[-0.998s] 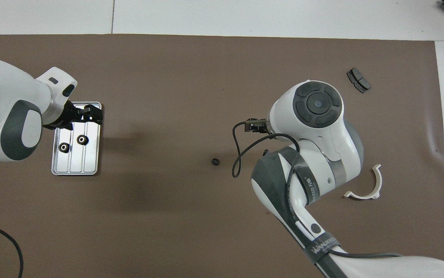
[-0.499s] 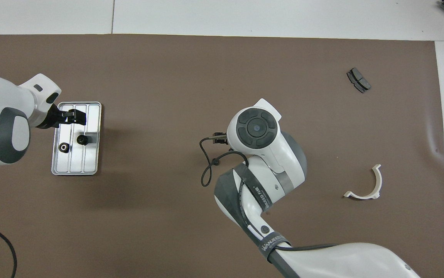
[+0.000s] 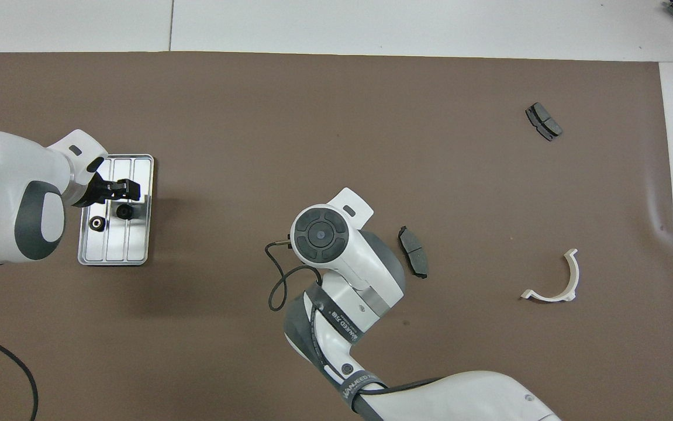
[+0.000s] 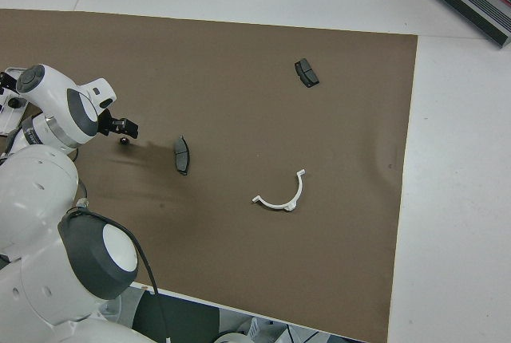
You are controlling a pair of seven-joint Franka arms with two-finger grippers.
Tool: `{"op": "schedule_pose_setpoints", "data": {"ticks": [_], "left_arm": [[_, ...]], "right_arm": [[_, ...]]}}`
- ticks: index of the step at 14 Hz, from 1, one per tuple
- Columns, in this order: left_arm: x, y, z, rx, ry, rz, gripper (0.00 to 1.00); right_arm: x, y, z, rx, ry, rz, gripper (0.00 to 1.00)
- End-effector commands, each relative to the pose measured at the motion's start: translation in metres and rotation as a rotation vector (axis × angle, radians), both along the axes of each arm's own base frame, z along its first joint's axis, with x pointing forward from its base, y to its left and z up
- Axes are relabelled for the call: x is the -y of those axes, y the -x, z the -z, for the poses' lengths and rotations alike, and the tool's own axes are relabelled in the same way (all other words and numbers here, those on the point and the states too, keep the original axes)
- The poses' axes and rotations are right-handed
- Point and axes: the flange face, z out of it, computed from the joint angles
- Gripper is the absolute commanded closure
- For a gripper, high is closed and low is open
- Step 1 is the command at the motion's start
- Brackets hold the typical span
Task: Place bearing gear from tray to pile
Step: 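Grasp the gear with the right gripper while the left gripper grasps another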
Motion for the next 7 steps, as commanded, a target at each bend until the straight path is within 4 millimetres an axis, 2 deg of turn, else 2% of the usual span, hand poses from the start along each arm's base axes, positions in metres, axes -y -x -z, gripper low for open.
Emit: {"op": "schedule_pose_setpoints", "data": {"ticks": [1, 4, 6, 7], "left_arm": [[-0.0021, 0.0082, 0.0041, 0.006, -0.015, 0.015, 0.28], [-0.0009, 0.0123, 0.0078, -0.007, -0.015, 0.016, 0.32], [0.0002, 0.0146, 0.0102, -0.013, -0.015, 0.017, 0.35], [0.0012, 0.0165, 0.0119, -0.018, -0.015, 0.019, 0.37]], "right_arm": [[-0.0009, -0.0015, 0.0148, 0.008, -0.032, 0.025, 0.21], [-0.0005, -0.001, 0.0156, 0.006, -0.03, 0.032, 0.27], [0.0009, 0.0021, 0.0164, -0.013, -0.016, 0.048, 0.28], [-0.0028, 0.007, 0.0166, -0.022, -0.009, 0.058, 0.32]]}}
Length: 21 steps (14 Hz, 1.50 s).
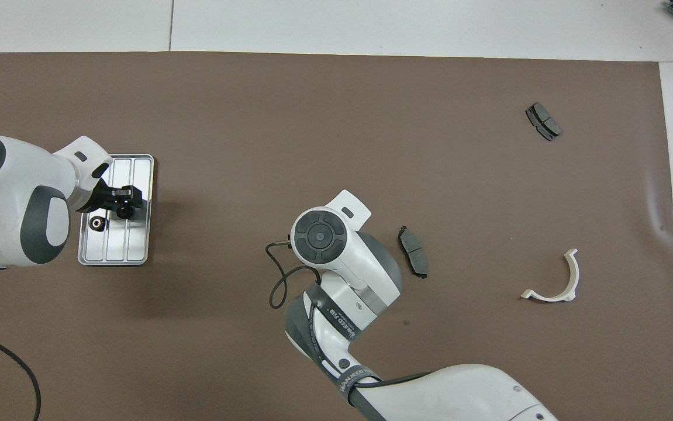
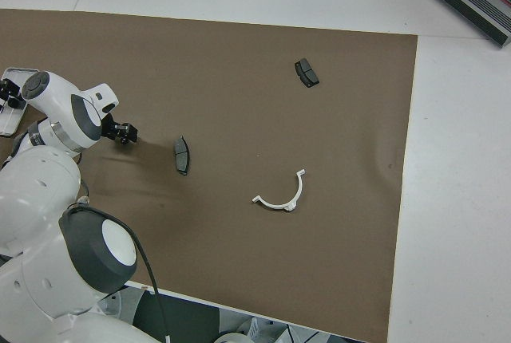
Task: Place bearing gear from tray to pile
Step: 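Grasp the gear with the right gripper while the left gripper grasps another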
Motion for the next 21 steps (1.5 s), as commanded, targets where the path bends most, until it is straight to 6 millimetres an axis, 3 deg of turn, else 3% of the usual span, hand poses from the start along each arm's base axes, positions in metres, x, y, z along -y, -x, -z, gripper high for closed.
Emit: {"op": "schedule_pose_setpoints", "data": {"ticks": [1, 3, 6, 9, 12, 14, 17, 21], "left_arm": [[0.0, 0.011, 0.003, 0.001, -0.016, 0.016, 0.39], [0.0, 0.012, 0.004, -0.003, -0.016, 0.013, 0.41], [0.0, 0.014, 0.005, -0.011, -0.017, 0.012, 0.46], [0.0, 0.014, 0.005, -0.011, -0.017, 0.012, 0.52], [0.0, 0.014, 0.005, -0.011, -0.017, 0.012, 0.58], [0.0, 0.014, 0.005, -0.011, -0.017, 0.012, 0.63], [0.0, 0.014, 0.005, -0.011, -0.017, 0.012, 0.73], [-0.001, 0.013, 0.004, -0.01, -0.017, 0.012, 0.81]], "right_arm": [[-0.002, 0.008, 0.001, -0.027, -0.005, 0.045, 0.37], [0.001, 0.005, 0.001, -0.027, -0.005, 0.051, 0.5], [0.003, 0.005, 0.002, -0.034, -0.002, 0.059, 0.87], [0.008, 0.002, -0.005, -0.037, 0.0, 0.066, 0.97], [0.035, -0.018, -0.023, -0.027, -0.008, 0.082, 0.99], [0.064, -0.036, -0.047, -0.012, -0.021, 0.086, 0.99], [0.126, -0.066, -0.07, -0.01, -0.019, 0.062, 0.99], [0.204, -0.1, -0.07, -0.004, -0.011, 0.018, 0.99]]}}
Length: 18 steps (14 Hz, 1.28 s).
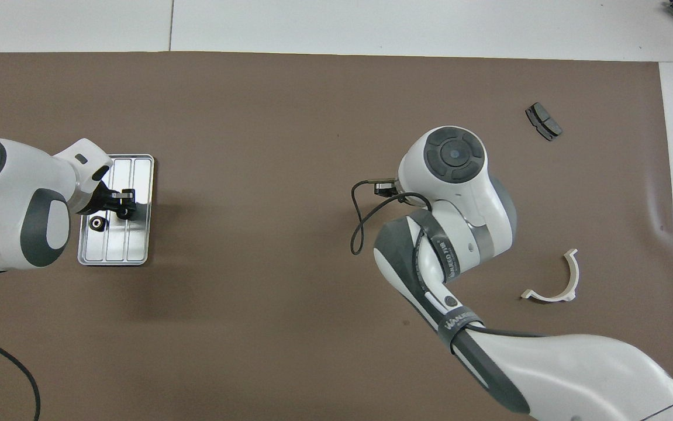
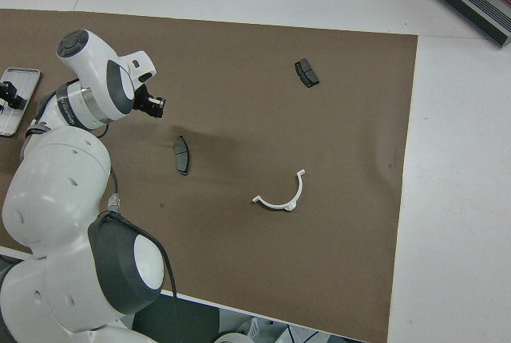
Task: Place bearing gear from tray to pile
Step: 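Carry the gear with the right gripper and set it near the grey piece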
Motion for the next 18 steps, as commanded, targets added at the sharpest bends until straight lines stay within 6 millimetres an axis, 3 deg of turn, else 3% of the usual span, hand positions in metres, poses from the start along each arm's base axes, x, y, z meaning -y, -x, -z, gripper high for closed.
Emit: {"op": "schedule_pose_setpoints", "data": {"ticks": [1, 6, 9, 11, 13, 14, 16, 18], "left_arm": [[-0.001, 0.009, 0.005, -0.008, -0.013, 0.009, 0.83], [0.003, -0.009, -0.014, 0.018, -0.011, 0.012, 0.9], [0.014, -0.017, -0.034, -0.007, -0.012, -0.017, 0.91], [0.049, -0.017, -0.04, -0.034, -0.015, -0.063, 0.91], [0.096, -0.011, -0.041, -0.039, -0.017, -0.133, 0.91], [0.117, -0.007, -0.042, -0.04, -0.018, -0.17, 0.91], [0.164, 0.003, -0.044, -0.037, -0.016, -0.229, 0.91], [0.211, 0.017, -0.043, -0.034, -0.011, -0.278, 0.91]], "right_arm": [[0.048, -0.015, 0.004, -0.002, -0.006, -0.05, 0.99], [0.117, -0.047, 0.016, 0.064, -0.008, -0.035, 0.99], [0.138, -0.071, 0.025, 0.072, -0.002, -0.014, 1.0], [0.149, -0.083, 0.037, 0.074, 0.0, 0.003, 1.0], [0.162, -0.101, 0.05, 0.079, -0.021, 0.027, 1.0], [0.158, -0.11, 0.05, 0.092, -0.048, 0.039, 0.98], [0.155, -0.112, 0.052, 0.094, -0.058, 0.042, 0.67], [0.149, -0.11, 0.054, 0.097, -0.059, 0.034, 0.13]]}}
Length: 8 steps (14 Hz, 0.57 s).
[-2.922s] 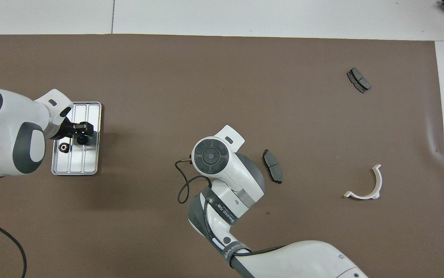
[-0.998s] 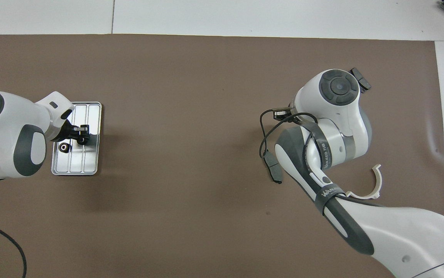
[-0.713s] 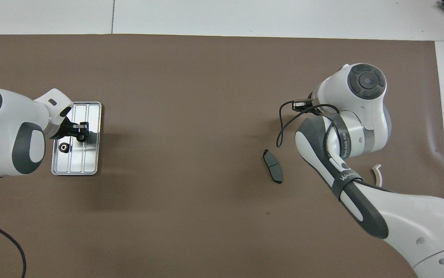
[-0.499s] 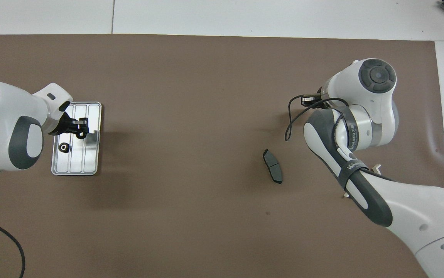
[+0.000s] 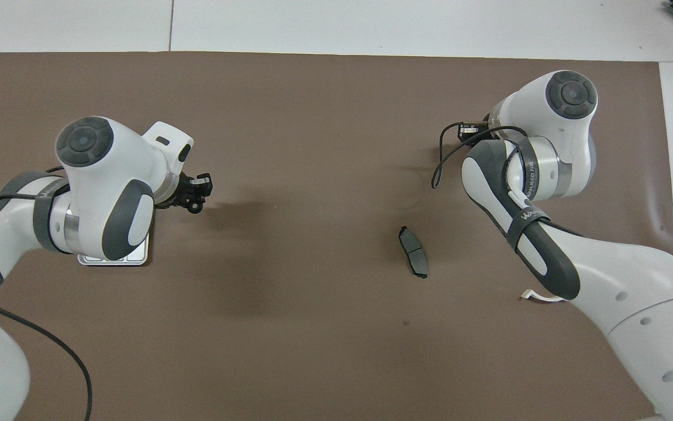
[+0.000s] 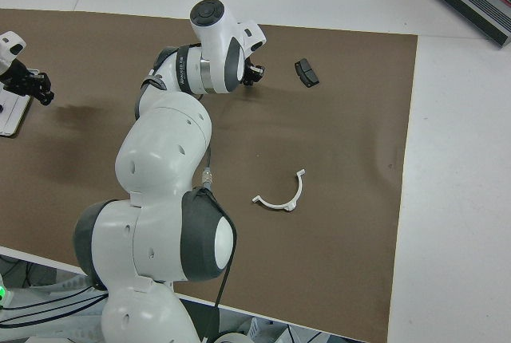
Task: Place bearing gear from tray to pile
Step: 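Carry the second gear to the middle with the left gripper and release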
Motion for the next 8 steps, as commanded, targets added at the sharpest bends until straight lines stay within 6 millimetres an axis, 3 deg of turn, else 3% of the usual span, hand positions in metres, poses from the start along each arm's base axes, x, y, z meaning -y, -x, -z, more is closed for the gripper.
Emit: {"op": "schedule_pose_setpoints", "data": {"ticks": [1, 3, 6, 8], "left_arm": [[0.054, 0.017, -0.002, 0.005, -0.012, -0.075, 0.91], [0.1, 0.029, 0.004, 0.035, 0.019, -0.123, 0.9], [0.154, 0.043, 0.0, 0.063, 0.059, -0.13, 0.9], [0.181, 0.056, 0.001, 0.077, 0.093, -0.109, 0.81]], "right_arm": [[-0.008, -0.005, -0.004, 0.015, -0.032, -0.023, 0.0], [-0.008, -0.003, -0.008, 0.011, -0.032, -0.023, 0.0], [-0.001, 0.009, -0.034, 0.017, -0.035, -0.016, 0.0], [0.005, 0.022, -0.053, 0.026, -0.036, -0.013, 0.0]]}}
